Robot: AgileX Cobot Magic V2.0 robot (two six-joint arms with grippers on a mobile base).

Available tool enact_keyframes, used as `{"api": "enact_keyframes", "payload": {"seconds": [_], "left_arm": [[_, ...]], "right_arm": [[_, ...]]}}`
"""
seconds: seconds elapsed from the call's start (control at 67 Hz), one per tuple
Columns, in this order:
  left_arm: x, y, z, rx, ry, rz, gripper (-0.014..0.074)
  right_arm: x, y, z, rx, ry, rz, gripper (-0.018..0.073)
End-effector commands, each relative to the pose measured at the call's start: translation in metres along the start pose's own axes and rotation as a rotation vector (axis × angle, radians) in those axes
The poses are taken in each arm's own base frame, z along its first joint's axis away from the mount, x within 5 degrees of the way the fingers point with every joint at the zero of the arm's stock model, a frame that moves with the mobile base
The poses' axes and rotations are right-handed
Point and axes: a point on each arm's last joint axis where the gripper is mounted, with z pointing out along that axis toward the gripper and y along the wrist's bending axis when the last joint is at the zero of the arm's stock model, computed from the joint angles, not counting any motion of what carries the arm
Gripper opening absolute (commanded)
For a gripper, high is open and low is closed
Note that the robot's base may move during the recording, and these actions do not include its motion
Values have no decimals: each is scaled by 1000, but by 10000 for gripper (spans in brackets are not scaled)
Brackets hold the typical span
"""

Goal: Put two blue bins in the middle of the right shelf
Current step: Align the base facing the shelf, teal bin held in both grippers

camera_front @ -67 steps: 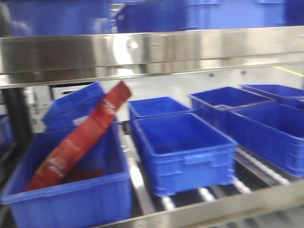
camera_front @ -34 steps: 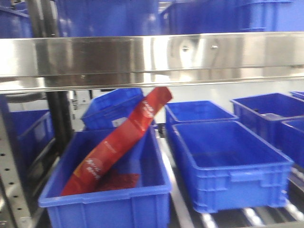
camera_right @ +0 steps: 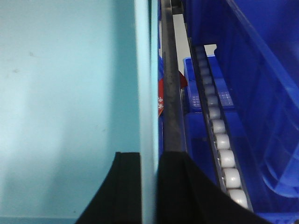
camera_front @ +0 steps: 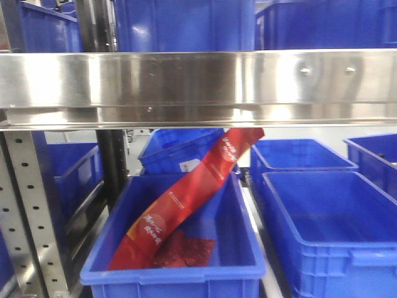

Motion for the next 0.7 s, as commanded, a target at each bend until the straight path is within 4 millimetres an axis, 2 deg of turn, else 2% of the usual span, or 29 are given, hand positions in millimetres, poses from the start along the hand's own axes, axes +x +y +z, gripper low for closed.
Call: {"api": "enact_keyframes", "payload": {"seconds": [0.0,0.686], "left_arm": [[-11,-1,-10,33,-88,-9,-111],[-11,-1,-10,33,-88,-9,-111]], "right_arm": [[-14,1,-13,-41,-130,-10,-166],[-14,1,-12,-40,-128,-10,-166]]}}
